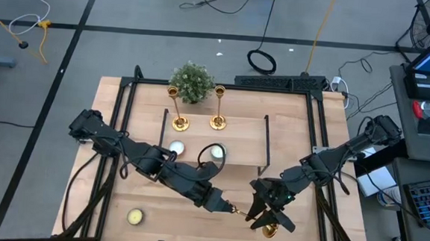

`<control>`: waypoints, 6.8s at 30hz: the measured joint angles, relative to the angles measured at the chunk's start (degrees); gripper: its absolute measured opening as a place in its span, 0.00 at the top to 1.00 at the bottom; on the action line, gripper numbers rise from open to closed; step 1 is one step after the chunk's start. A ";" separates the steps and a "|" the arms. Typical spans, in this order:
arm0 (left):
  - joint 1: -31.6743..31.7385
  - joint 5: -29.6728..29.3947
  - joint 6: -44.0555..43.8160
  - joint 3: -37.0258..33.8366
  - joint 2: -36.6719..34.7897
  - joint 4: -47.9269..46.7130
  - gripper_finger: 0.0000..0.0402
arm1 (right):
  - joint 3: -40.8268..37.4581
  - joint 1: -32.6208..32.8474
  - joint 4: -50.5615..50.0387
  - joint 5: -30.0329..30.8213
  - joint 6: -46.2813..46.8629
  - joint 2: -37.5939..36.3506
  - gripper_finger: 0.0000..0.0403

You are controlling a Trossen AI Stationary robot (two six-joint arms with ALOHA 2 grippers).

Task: Stock candles and holders on shelf
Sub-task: Align the gold candle holder with the other gold candle holders on the shelf

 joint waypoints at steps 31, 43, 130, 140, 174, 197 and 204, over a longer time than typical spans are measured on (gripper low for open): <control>0.00 0.35 2.25 -0.09 0.13 2.39 0.62 | -0.06 -0.07 -0.64 -1.62 0.81 0.00 0.95; 0.53 0.31 5.14 0.00 -0.02 7.56 0.47 | 0.03 0.21 0.22 -4.37 -0.03 0.00 0.96; -9.62 -37.66 9.47 -0.04 -6.75 -17.72 0.33 | -0.01 -30.21 19.00 -2.17 -19.36 -3.92 0.96; -10.79 -40.29 13.08 -0.04 -8.51 -22.16 0.33 | -0.06 -30.27 30.39 1.36 -16.06 0.39 0.96; -13.40 -54.80 10.01 -0.02 -13.09 -28.69 0.33 | -32.73 -36.59 34.70 29.02 -23.58 -19.86 0.96; -13.40 -55.25 9.43 -0.02 -13.07 -28.65 0.33 | -32.69 -36.49 37.08 40.60 -26.99 -12.30 0.97; -13.40 -55.25 9.21 -0.02 -13.07 -28.64 0.33 | -32.69 -35.85 37.11 44.66 -28.17 -11.04 0.97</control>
